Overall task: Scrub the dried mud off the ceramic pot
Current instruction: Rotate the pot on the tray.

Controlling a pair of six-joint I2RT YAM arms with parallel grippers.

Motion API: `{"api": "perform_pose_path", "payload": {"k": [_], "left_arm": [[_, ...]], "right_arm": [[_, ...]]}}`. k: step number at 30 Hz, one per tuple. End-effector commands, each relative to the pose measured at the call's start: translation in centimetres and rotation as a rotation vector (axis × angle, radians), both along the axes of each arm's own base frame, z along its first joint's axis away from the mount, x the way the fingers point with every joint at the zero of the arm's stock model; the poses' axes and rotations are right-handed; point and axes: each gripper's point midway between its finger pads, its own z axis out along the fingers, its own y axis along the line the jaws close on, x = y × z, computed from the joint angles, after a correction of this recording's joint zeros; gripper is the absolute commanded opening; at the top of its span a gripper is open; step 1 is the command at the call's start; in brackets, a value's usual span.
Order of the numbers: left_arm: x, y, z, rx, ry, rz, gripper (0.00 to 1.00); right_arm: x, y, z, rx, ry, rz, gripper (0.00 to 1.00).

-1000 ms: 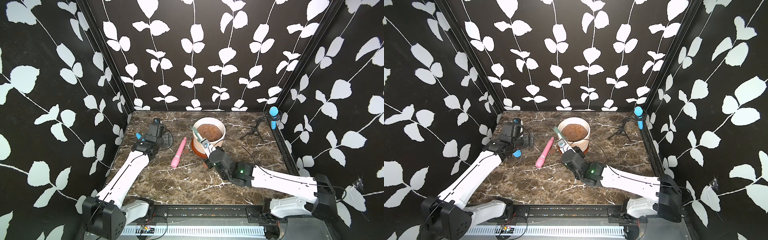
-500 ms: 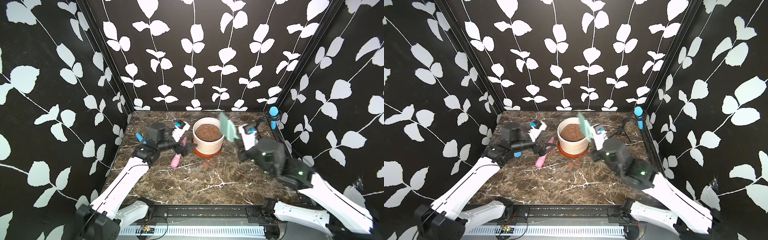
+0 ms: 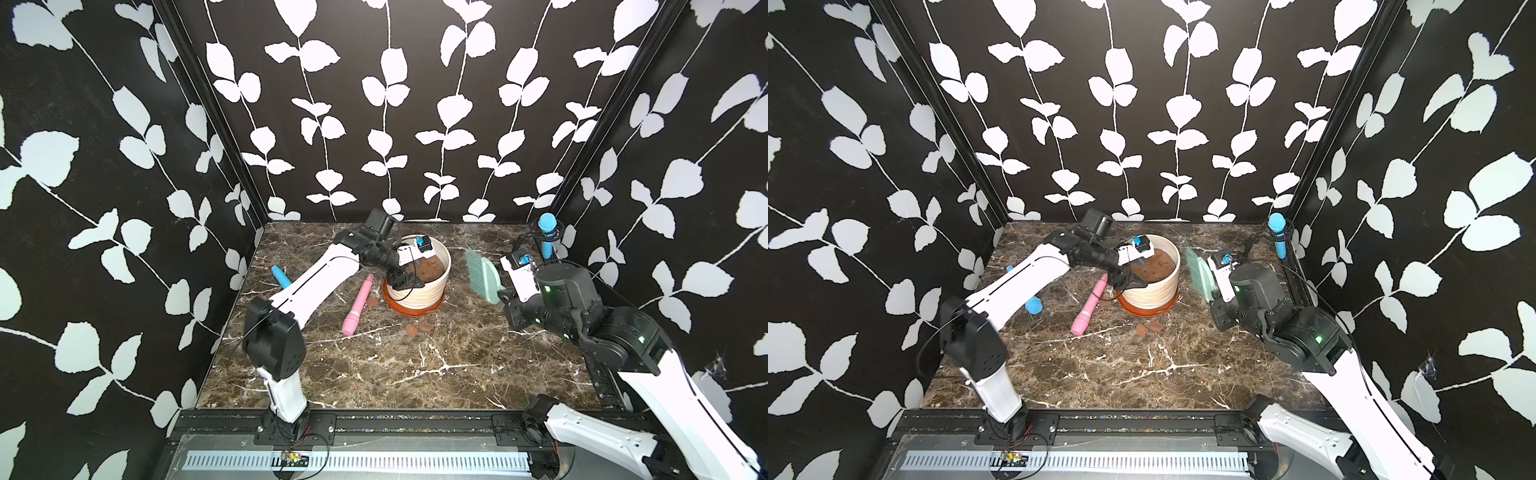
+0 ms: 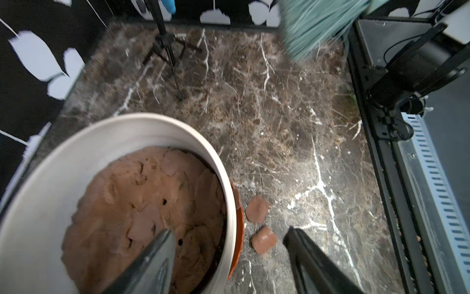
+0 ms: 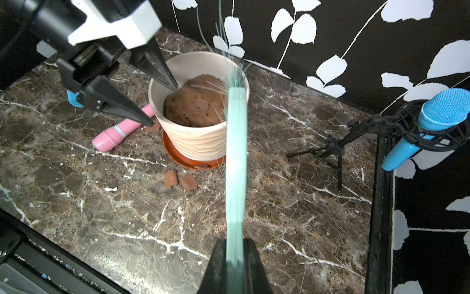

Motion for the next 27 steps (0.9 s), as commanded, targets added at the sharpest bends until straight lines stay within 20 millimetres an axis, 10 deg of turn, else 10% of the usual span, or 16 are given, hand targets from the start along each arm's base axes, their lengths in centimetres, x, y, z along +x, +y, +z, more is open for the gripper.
{"api": "perform_pose_path", "payload": {"k": [1, 10, 13, 21, 27], "left_arm": [[-1.7, 1.4, -1.5, 0.129, 0.097, -0.011, 0.66], [-0.8, 1.4, -4.0, 0.201, 0.056, 0.024, 0.45], [0.0, 1.3, -4.0, 0.223, 0.041, 0.057, 0.06], [-0.6, 0.3, -4.4, 0.205, 0.059, 0.026, 0.07], [-1.4, -0.3, -4.1, 0.177, 0.073, -0.022, 0.38]], "right_arm": [[-0.9, -1.2, 1.0, 0.006, -0.02, -0.015, 0.0], [-0.2, -0.9, 0.8, -0.004, -0.035, -0.013, 0.0], [0.1, -0.2, 0.6, 0.008, -0.038, 0.001, 0.0], [1.1, -1.1, 2.1, -0.035, -0.141, -0.026, 0.0], [1.4, -0.6, 2.0, -0.019, -0.15, -0.012, 0.0]]}}
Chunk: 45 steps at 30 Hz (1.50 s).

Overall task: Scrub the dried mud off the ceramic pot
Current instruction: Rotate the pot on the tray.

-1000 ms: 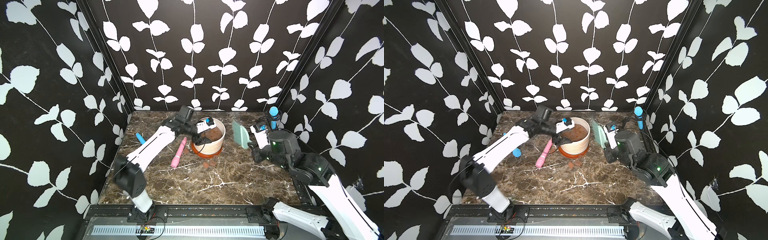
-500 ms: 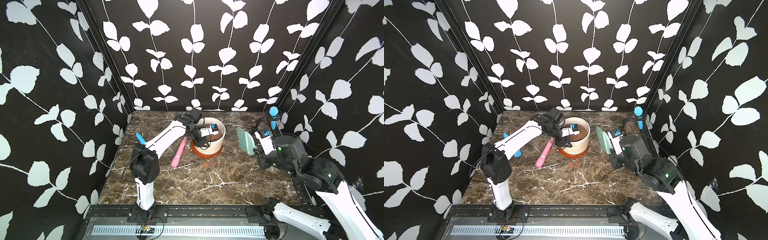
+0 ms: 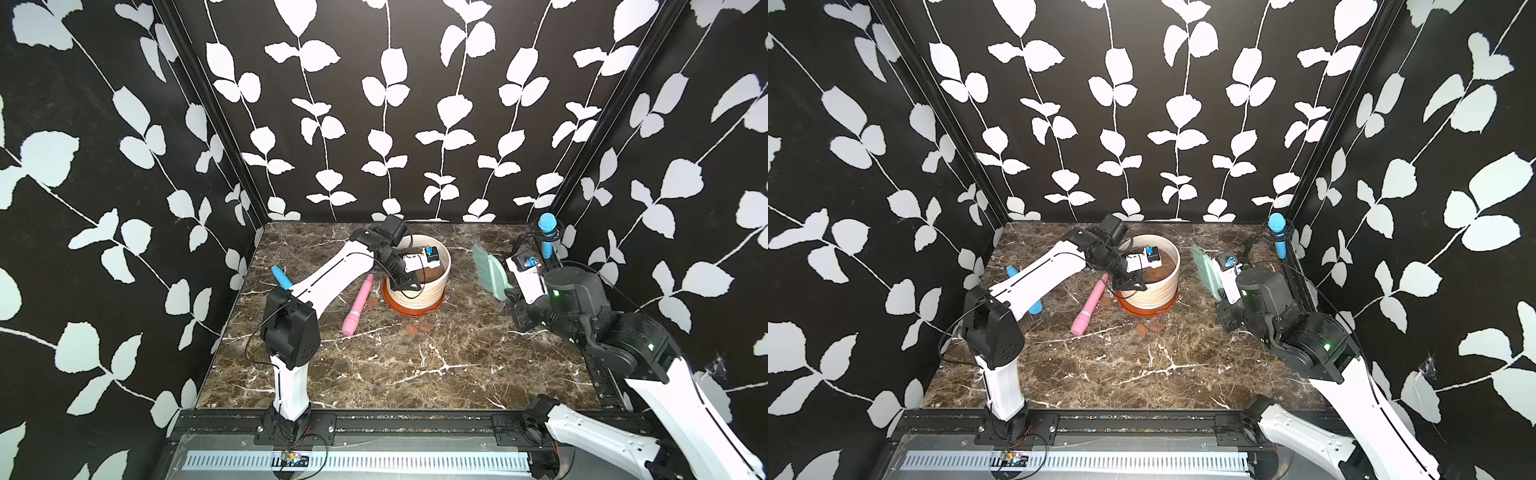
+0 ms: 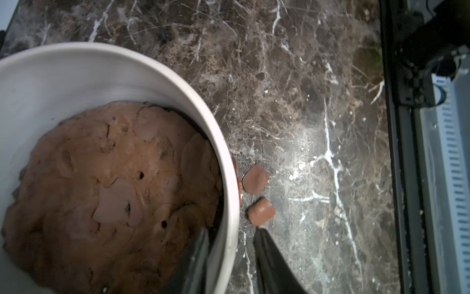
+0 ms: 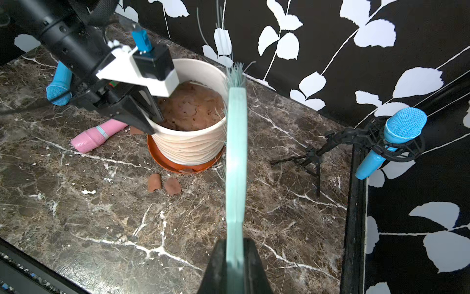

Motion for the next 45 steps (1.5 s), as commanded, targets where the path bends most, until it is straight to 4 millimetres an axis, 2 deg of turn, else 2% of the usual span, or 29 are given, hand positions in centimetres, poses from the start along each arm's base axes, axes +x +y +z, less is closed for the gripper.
{"api": "perform_pose_path", "payload": {"k": [1, 4, 6, 10, 13, 17, 22, 24, 25, 28, 31, 35, 39, 42, 45], "left_arm": [[-1.0, -0.1, -0.4, 0.005, 0.029, -0.037, 0.38], [-0.7, -0.2, -0.9, 0.029, 0.034, -0.04, 0.36], [-0.4, -0.2, -1.4, 0.047, 0.052, -0.038, 0.31], [0.0, -0.4, -1.8, 0.07, 0.066, -0.03, 0.14], [0.0, -0.8, -1.4, 0.07, 0.053, -0.026, 0.02], [0.3, -1.3, -0.9, 0.098, -0.018, -0.013, 0.0], [0.6, -3.3, -0.7, 0.148, -0.147, 0.05, 0.0], [1.5, -4.4, -0.4, 0.148, -0.189, 0.141, 0.0], [1.7, -5.0, -0.2, 0.15, -0.198, 0.184, 0.0], [1.1, -7.3, 1.7, 0.083, -0.179, 0.27, 0.0], [1.4, -8.8, 3.0, 0.004, -0.173, 0.395, 0.0], [3.5, -8.0, 4.1, -0.074, -0.136, 0.7, 0.0], [4.7, -6.6, 4.1, -0.145, -0.036, 0.99, 0.0], [5.1, -6.2, 3.7, -0.195, 0.037, 1.125, 0.0], [5.9, -6.2, 3.7, -0.239, 0.041, 1.187, 0.0]], "right_arm": [[0.7, 0.4, 0.8, 0.023, -0.046, 0.001, 0.0], [0.5, 0.2, 0.5, 0.013, -0.038, 0.002, 0.0], [0.5, 0.1, 0.6, 0.012, -0.043, 0.004, 0.0], [0.2, -0.1, 0.9, 0.007, -0.047, 0.006, 0.0], [0.2, -0.2, 0.9, 0.004, -0.053, 0.008, 0.0], [0.3, -0.3, 0.9, -0.01, -0.056, 0.006, 0.0], [0.8, -0.3, 0.4, -0.016, -0.067, -0.013, 0.0], [1.0, -0.6, 0.6, -0.013, -0.091, -0.03, 0.0], [1.2, -0.7, -0.2, -0.029, -0.091, -0.038, 0.0], [1.3, -1.5, -0.4, -0.05, -0.125, -0.066, 0.0], [1.3, -2.5, -0.6, -0.08, -0.152, -0.094, 0.0], [1.4, -3.9, -2.5, -0.227, -0.198, -0.083, 0.0], [0.8, -4.7, -4.4, -0.279, -0.21, -0.075, 0.0], [0.5, -4.5, -5.4, -0.284, -0.218, -0.04, 0.0], [0.3, -4.4, -6.3, -0.291, -0.197, -0.024, 0.0]]}}
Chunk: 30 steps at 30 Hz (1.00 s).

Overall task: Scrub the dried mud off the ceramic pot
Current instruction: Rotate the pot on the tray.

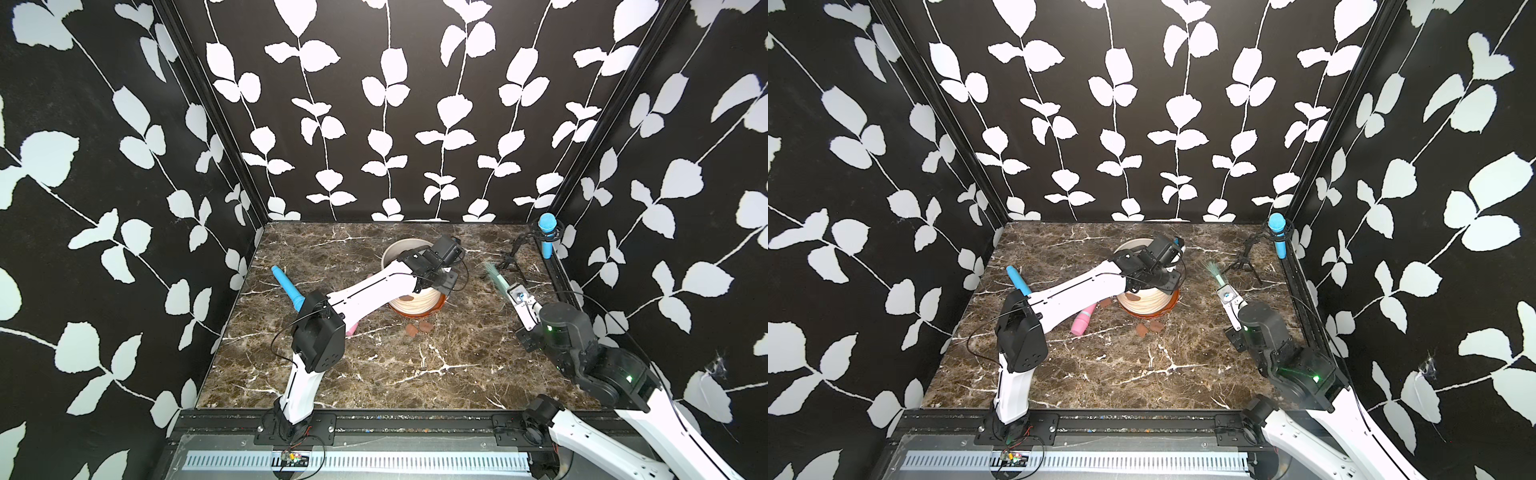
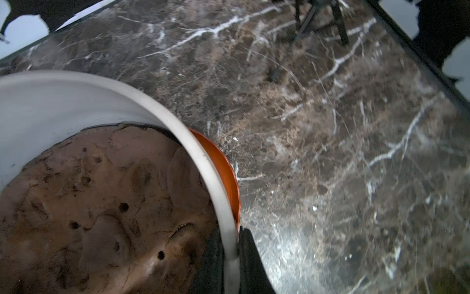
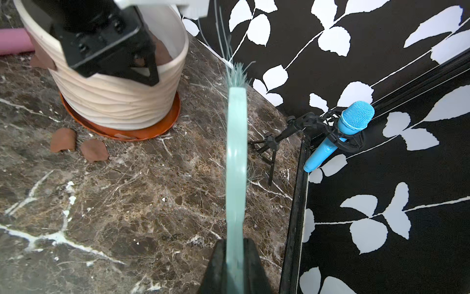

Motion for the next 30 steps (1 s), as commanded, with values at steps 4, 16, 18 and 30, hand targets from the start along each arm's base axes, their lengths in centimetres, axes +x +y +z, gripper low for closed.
{"api": "perform_pose_path", "payload": {"k": [4, 16, 18, 30], "left_arm": [[4.0, 3.3, 5.5, -0.138, -0.147, 0.4, 0.0], [4.4, -3.9, 6.3, -0.448, 0.006, 0.253, 0.0], [5.2, -5.0, 6.3, -0.494, 0.011, 0.233, 0.0], [9.0, -8.9, 7.5, -0.621, 0.002, 0.266, 0.0]], "right_arm": [[0.4, 1.4, 0.2, 0.006, -0.008, 0.061, 0.0], [-1.1, 4.0, -2.2, -0.053, 0.131, 0.27, 0.0], [-1.1, 3.7, -2.2, -0.071, 0.134, 0.264, 0.0], [-2.5, 6.3, -3.3, -0.112, 0.129, 0.499, 0.0]]}}
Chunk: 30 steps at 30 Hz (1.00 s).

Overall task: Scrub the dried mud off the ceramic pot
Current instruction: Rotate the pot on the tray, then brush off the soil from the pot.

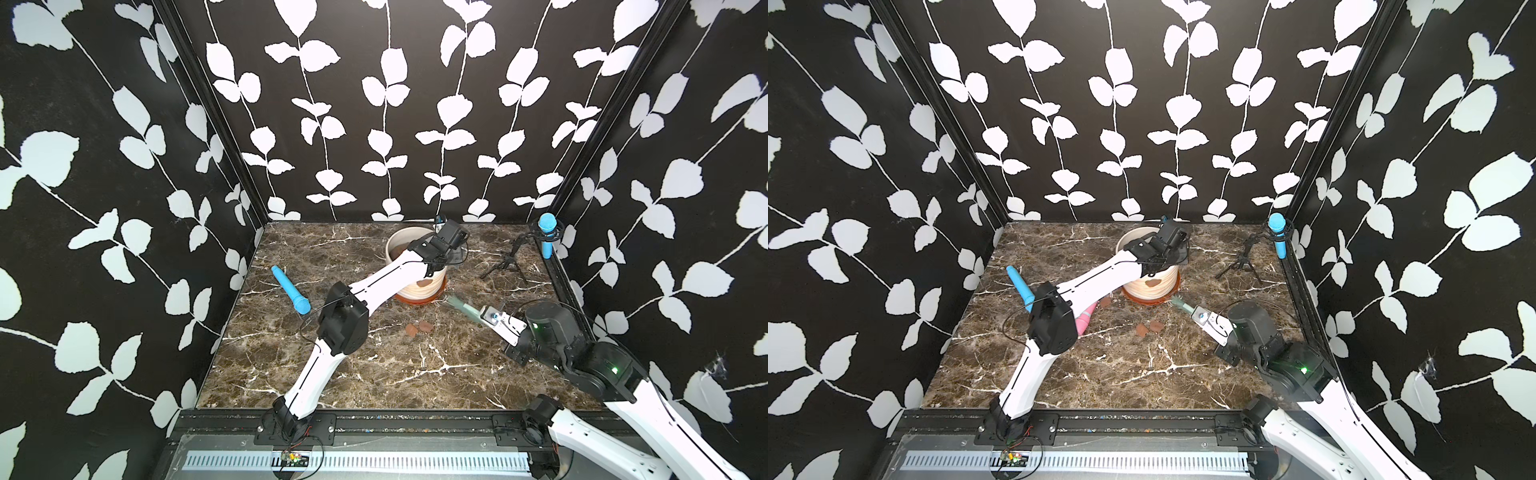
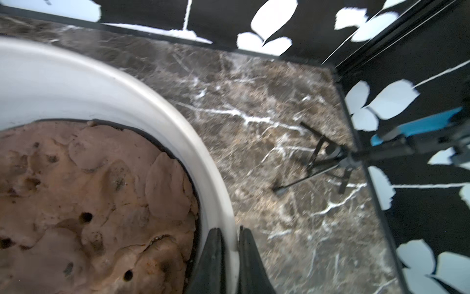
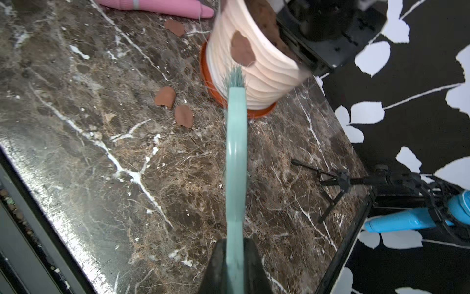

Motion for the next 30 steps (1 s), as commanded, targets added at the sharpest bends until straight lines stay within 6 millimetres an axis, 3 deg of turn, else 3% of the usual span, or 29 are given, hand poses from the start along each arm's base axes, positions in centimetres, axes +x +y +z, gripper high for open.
{"api": "perform_pose_path", "payload": {"k": [1, 3, 7, 12, 19, 21, 25, 30], "left_arm": [[0.0, -4.0, 7.0, -0.261, -0.089, -0.097, 0.04], [-0.3, -3.8, 7.4, -0.25, -0.09, -0.113, 0.17], [-1.1, -1.5, 9.5, -0.237, -0.105, -0.14, 0.24], [-1.7, 5.1, 13.7, -0.176, -0.177, -0.087, 0.37], [-3.2, 16.1, 17.5, -0.05, -0.301, 0.063, 0.57], [-4.0, 18.9, 17.6, 0.013, -0.322, 0.1, 0.63], [-4.7, 25.2, 16.8, 0.104, -0.322, 0.204, 0.65], [-6.1, 31.3, 12.6, 0.266, -0.289, 0.277, 0.85]], "right_arm": [[1.1, 0.9, 0.6, -0.019, -0.067, 0.052, 0.0], [2.4, 0.9, 0.9, -0.058, -0.113, 0.035, 0.0], [4.3, 2.3, 1.8, -0.093, -0.196, 0.089, 0.0], [7.1, 3.7, 3.9, -0.094, -0.242, 0.088, 0.0], [11.6, 4.8, 5.2, -0.085, -0.234, 0.04, 0.0], [12.6, 5.4, 5.5, -0.086, -0.256, 0.057, 0.0], [14.7, 6.7, 5.0, -0.112, -0.289, 0.095, 0.0], [16.0, 8.6, 4.0, -0.081, -0.271, 0.145, 0.0]]}}
